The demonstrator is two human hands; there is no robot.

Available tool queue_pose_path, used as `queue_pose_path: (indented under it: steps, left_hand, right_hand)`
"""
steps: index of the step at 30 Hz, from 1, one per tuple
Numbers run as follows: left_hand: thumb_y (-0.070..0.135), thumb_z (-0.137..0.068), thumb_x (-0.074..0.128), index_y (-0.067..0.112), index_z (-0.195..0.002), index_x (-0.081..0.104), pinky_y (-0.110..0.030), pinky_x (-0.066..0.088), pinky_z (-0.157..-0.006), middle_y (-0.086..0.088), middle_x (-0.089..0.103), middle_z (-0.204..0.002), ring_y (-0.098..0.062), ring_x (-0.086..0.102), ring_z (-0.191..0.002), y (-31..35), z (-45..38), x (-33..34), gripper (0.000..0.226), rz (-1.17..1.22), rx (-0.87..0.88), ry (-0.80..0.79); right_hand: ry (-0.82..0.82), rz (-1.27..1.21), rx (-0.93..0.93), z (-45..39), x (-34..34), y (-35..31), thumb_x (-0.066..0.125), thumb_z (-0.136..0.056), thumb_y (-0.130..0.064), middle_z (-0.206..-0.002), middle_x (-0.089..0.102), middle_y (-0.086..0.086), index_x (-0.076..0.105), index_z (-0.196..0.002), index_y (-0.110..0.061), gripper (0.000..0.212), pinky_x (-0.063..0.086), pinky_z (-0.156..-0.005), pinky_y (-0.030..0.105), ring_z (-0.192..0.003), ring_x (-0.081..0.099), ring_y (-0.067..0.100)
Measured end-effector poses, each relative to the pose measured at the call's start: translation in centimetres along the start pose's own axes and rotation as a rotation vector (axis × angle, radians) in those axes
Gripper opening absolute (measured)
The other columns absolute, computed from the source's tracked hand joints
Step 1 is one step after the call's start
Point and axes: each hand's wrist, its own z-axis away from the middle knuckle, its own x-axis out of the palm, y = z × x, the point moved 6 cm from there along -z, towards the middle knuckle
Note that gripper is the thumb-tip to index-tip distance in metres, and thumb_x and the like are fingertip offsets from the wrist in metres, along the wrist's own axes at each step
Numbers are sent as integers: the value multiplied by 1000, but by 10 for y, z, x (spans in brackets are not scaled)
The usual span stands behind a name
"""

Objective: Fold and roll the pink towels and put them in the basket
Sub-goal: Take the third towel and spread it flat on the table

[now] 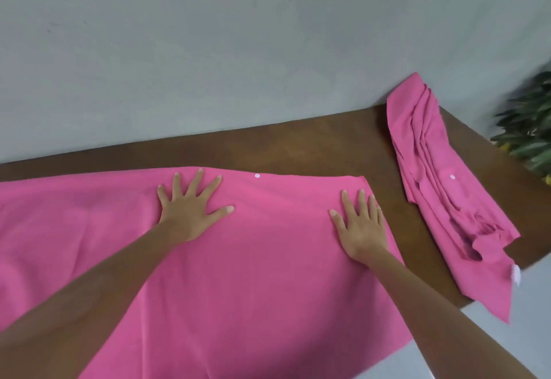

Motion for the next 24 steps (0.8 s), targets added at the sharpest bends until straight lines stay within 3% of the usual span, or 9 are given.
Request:
queue_pose_path:
  steps: [11, 24]
  left_hand:
    - [96, -70, -10, 53, -150, -18, -75, -1, -112, 7, -16, -166, -46, -13, -149, 10, -95, -12, 92, 15, -146, 76]
    - [96, -69, -8, 54, -149, -19, -74, 0, -113, 7, -17, -166, -44, -11, -150, 9, -145, -18, 91, 16, -261, 66]
  right_hand:
    - [4, 39, -97, -162, -14, -11, 7, -93, -72, -169, -5, 3, -4, -158, -44, 72, -4, -126, 41, -155, -9, 26]
    - [-24, 64, -215, -253, -22, -32, 6, -95, -73, -168, -9, 2, -5, -158, -43, 71, -6, -125, 40, -155, -12, 25]
